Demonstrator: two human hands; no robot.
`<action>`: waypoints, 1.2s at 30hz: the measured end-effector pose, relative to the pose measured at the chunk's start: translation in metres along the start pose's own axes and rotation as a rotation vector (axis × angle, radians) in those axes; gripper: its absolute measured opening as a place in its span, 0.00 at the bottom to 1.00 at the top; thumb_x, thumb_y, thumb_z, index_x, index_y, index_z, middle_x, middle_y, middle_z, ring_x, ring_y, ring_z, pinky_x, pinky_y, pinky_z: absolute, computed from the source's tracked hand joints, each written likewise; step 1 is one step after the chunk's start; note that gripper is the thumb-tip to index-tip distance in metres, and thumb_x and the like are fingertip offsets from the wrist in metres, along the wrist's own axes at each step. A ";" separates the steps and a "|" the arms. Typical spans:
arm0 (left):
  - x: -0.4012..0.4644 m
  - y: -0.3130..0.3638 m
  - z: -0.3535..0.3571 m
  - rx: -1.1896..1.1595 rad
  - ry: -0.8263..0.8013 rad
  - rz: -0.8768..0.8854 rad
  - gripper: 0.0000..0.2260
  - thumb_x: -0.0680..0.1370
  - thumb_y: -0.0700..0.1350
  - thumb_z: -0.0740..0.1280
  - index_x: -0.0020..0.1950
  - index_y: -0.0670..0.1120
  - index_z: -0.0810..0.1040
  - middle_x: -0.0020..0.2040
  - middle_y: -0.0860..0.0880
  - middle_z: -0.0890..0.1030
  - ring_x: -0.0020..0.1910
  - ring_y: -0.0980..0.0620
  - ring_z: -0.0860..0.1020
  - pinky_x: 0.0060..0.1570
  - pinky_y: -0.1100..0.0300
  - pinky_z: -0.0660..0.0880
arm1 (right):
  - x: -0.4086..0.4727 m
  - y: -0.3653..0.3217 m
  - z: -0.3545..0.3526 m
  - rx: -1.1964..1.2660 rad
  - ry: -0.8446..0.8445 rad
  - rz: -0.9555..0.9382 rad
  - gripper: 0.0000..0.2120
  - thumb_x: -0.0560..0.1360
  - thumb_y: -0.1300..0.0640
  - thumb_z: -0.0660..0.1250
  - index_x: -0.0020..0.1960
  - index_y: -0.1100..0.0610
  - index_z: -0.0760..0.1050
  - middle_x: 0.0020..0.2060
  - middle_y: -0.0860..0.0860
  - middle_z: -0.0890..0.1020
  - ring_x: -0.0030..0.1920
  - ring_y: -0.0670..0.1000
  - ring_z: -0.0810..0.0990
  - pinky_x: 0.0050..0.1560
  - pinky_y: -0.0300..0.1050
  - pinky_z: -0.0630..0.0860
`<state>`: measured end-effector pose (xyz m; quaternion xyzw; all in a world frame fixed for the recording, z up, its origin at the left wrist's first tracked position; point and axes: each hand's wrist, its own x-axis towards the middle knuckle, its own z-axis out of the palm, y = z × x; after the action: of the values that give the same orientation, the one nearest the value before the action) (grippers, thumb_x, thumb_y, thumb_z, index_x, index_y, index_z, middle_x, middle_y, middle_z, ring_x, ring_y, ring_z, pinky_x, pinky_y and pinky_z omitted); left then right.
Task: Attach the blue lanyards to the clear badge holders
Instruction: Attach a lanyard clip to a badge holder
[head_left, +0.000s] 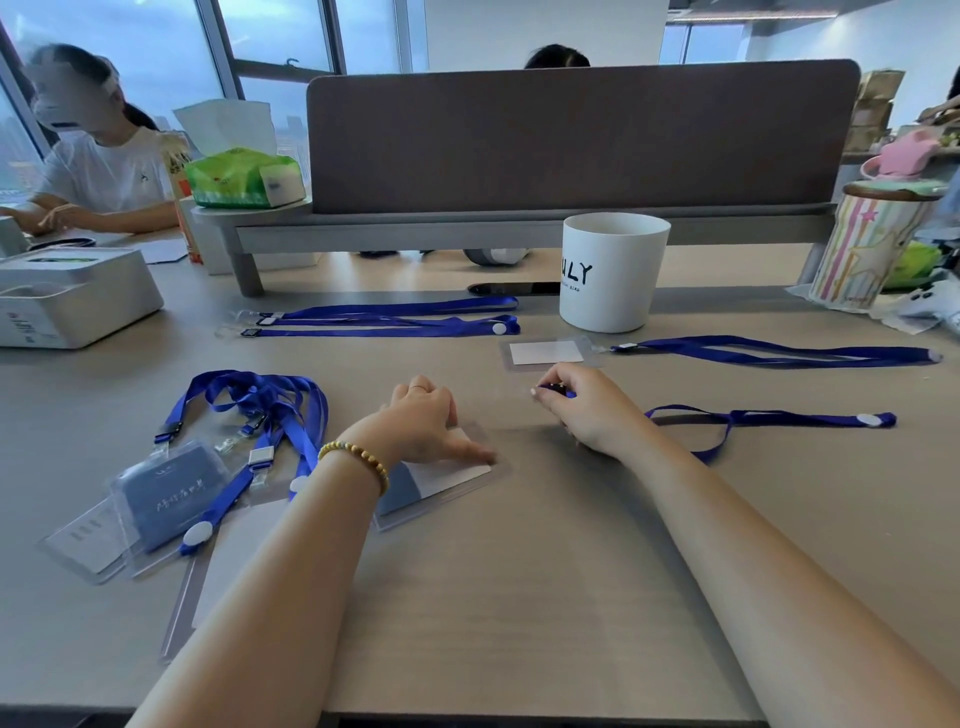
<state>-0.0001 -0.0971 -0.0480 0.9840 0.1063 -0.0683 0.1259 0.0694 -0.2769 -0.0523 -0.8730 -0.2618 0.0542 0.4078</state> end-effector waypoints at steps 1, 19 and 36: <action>0.002 0.002 0.003 -0.004 0.053 -0.028 0.32 0.68 0.65 0.66 0.62 0.45 0.68 0.65 0.44 0.64 0.65 0.44 0.62 0.66 0.51 0.64 | 0.000 -0.001 0.001 0.033 -0.008 0.036 0.07 0.79 0.53 0.59 0.45 0.54 0.70 0.35 0.48 0.76 0.34 0.48 0.74 0.32 0.39 0.70; 0.003 0.023 0.015 -0.255 0.064 0.098 0.46 0.69 0.57 0.71 0.76 0.52 0.44 0.73 0.44 0.63 0.70 0.46 0.65 0.67 0.58 0.63 | 0.001 -0.011 -0.010 0.752 -0.107 0.364 0.06 0.82 0.60 0.55 0.50 0.60 0.70 0.60 0.65 0.74 0.57 0.60 0.78 0.53 0.52 0.77; 0.009 0.025 0.012 -0.538 0.299 0.047 0.22 0.75 0.57 0.64 0.62 0.44 0.71 0.58 0.45 0.76 0.51 0.50 0.73 0.51 0.60 0.69 | -0.001 -0.010 -0.011 0.791 -0.122 0.233 0.08 0.81 0.61 0.56 0.46 0.57 0.72 0.39 0.53 0.82 0.37 0.48 0.79 0.35 0.38 0.72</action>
<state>0.0130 -0.1219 -0.0556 0.9167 0.1151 0.1106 0.3663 0.0677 -0.2798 -0.0374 -0.6680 -0.1440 0.2479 0.6867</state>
